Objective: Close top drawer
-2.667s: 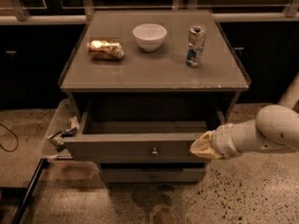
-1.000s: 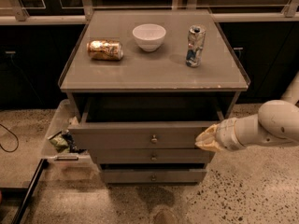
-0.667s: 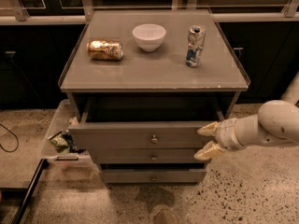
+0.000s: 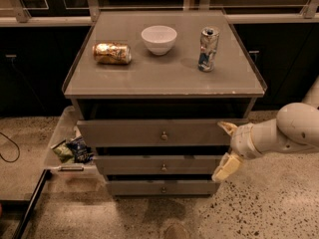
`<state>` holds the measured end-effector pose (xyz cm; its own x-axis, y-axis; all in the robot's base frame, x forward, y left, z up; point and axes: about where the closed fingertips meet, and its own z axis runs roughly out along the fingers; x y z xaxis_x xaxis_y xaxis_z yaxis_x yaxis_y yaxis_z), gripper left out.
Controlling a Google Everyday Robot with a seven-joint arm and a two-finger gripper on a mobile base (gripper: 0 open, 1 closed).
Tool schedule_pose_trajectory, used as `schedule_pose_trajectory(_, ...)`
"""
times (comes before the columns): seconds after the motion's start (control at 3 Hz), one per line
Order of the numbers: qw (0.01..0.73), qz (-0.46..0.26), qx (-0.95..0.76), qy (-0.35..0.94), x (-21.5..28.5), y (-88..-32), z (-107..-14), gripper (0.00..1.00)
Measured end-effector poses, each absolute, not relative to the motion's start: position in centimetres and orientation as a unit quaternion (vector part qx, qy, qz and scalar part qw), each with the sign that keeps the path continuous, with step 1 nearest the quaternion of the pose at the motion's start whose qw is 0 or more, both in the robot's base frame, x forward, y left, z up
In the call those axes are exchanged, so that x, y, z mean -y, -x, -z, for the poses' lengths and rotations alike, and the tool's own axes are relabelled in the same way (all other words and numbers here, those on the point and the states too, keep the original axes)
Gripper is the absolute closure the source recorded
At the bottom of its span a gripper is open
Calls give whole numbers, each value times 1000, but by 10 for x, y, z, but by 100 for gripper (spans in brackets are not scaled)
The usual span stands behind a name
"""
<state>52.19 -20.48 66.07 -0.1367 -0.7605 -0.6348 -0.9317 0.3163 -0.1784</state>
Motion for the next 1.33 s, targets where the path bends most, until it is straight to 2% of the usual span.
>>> schedule_pose_trajectory(0.33,317,-101,-729,598,216,-517,-707,0)
schedule_pose_trajectory(1.0,321,46,-681,656,244,-528,-844,0)
schedule_pose_trajectory(1.33,323,51,-679,657,244,-528,-848,0)
